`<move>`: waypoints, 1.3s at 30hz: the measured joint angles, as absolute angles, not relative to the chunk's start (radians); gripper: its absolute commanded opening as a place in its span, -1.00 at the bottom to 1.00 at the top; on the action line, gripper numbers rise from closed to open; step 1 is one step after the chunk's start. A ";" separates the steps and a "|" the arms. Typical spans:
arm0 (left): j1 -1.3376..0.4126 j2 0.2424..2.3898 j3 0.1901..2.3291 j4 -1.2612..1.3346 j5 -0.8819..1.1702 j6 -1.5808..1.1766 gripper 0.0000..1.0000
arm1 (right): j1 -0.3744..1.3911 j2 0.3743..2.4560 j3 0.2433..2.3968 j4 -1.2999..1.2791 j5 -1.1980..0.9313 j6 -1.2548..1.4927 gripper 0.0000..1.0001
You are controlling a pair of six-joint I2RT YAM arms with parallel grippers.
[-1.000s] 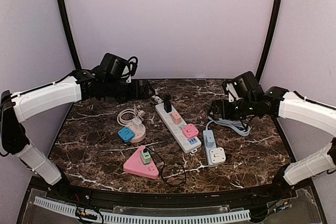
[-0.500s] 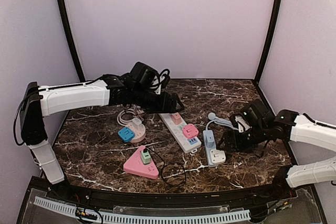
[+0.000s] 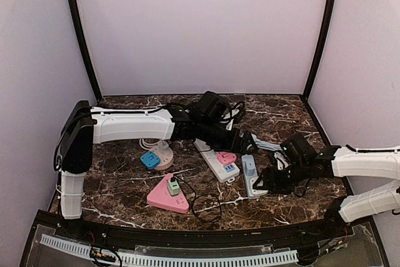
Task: Pull the plug off the socket
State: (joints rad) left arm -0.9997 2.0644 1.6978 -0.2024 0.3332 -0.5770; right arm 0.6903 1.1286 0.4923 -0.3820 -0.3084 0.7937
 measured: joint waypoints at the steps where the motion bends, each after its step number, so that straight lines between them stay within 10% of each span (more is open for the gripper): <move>1: -1.007 2.077 1.702 -0.197 0.342 -0.580 0.89 | 0.686 1.142 0.487 -0.356 -0.324 0.796 0.33; 39: -0.986 2.132 1.752 -0.174 0.391 -0.587 0.78 | 0.647 1.233 0.521 -0.260 -0.429 0.802 -0.55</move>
State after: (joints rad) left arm -0.9859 2.1319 1.7523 -0.1741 0.3912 -0.5869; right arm 0.6472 1.2327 0.5205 -0.2600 -0.4294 0.8017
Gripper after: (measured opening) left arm 0.927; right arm 0.252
